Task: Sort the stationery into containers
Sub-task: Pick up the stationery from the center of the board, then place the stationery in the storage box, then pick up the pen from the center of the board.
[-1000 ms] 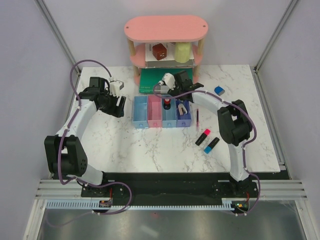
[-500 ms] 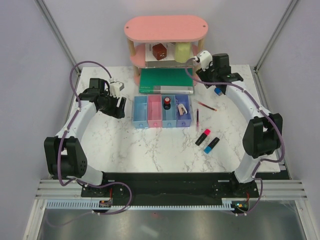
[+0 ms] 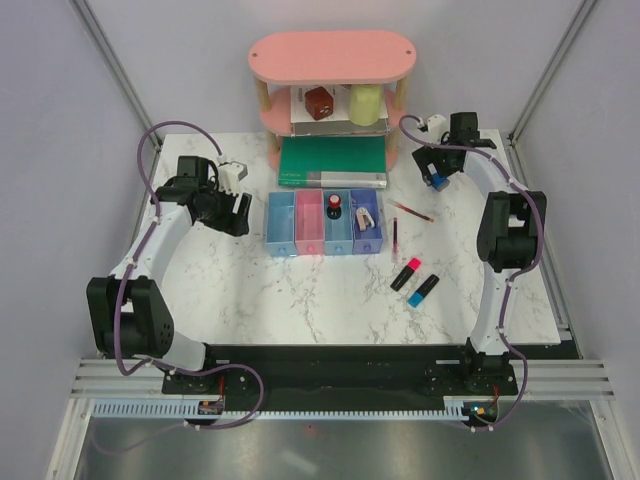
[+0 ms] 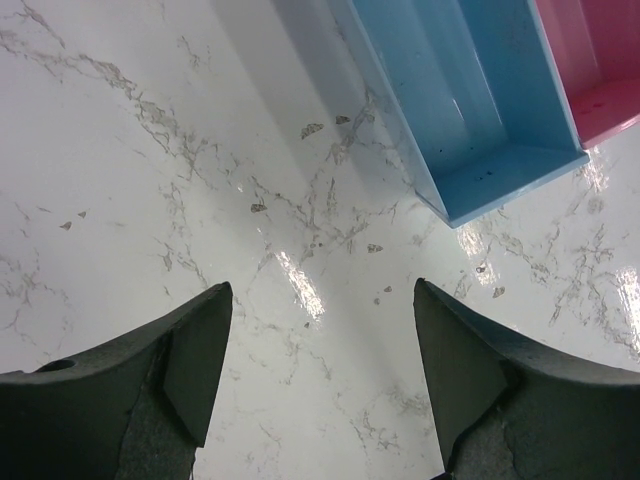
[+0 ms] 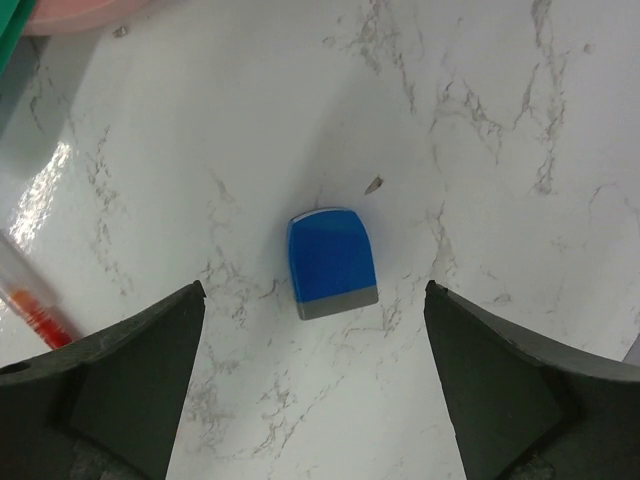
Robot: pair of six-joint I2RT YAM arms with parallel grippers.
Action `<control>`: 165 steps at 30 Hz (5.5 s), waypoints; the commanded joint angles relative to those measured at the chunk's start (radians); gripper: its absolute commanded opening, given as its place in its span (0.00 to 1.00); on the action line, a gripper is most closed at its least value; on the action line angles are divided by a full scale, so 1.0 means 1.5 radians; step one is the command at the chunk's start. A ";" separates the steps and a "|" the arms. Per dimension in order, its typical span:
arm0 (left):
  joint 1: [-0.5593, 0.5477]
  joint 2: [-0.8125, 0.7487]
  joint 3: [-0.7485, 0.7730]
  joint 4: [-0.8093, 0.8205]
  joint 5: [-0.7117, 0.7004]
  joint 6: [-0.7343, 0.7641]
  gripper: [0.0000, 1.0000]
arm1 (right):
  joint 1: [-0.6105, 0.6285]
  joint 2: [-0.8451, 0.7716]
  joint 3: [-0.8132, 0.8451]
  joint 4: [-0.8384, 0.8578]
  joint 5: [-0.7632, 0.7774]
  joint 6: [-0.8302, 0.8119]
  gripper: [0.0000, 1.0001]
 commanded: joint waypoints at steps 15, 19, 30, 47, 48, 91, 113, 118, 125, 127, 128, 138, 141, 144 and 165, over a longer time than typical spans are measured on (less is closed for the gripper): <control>0.004 -0.028 0.030 -0.021 -0.025 -0.003 0.80 | -0.051 0.155 0.194 -0.020 -0.051 -0.013 0.98; 0.003 -0.023 0.036 -0.025 -0.026 -0.007 0.80 | -0.060 0.160 0.181 -0.028 -0.077 -0.024 0.98; 0.003 -0.011 0.065 -0.037 -0.021 -0.014 0.80 | -0.070 0.142 0.117 -0.052 -0.101 -0.079 0.96; 0.003 -0.016 0.048 -0.034 0.000 -0.031 0.80 | -0.085 0.100 0.028 -0.076 -0.096 -0.141 0.55; 0.003 -0.020 0.047 -0.035 0.001 -0.032 0.80 | -0.084 0.100 0.028 -0.077 -0.098 -0.141 0.51; 0.003 -0.098 -0.012 -0.042 0.045 -0.010 0.80 | 0.304 -0.211 -0.164 -0.099 -0.210 -0.007 0.33; 0.003 -0.110 -0.021 -0.044 0.045 0.006 0.80 | 0.360 -0.087 -0.090 -0.074 -0.156 0.003 0.45; 0.003 -0.109 -0.027 -0.044 0.046 0.010 0.80 | 0.363 -0.127 -0.104 -0.075 -0.156 0.003 0.53; 0.003 -0.108 -0.030 -0.044 0.056 0.008 0.80 | 0.366 -0.182 -0.120 -0.102 -0.141 -0.016 0.67; 0.003 -0.109 -0.032 -0.044 0.057 0.008 0.80 | 0.366 -0.197 -0.129 -0.101 -0.135 -0.018 0.73; 0.003 -0.109 -0.033 -0.043 0.057 0.007 0.80 | 0.366 -0.198 -0.130 -0.102 -0.135 -0.018 0.75; 0.003 -0.141 -0.052 -0.044 0.044 0.030 0.80 | 0.334 -0.265 -0.149 -0.108 -0.071 -0.014 0.74; 0.003 -0.148 -0.058 -0.043 0.043 0.038 0.80 | 0.282 -0.293 -0.181 -0.104 -0.055 -0.002 0.74; 0.003 -0.144 -0.062 -0.044 0.049 0.039 0.80 | 0.223 -0.297 -0.206 -0.098 -0.057 0.000 0.73; 0.002 -0.149 -0.049 -0.061 0.039 0.036 0.80 | 0.096 -0.004 -0.015 -0.095 -0.043 -0.108 0.74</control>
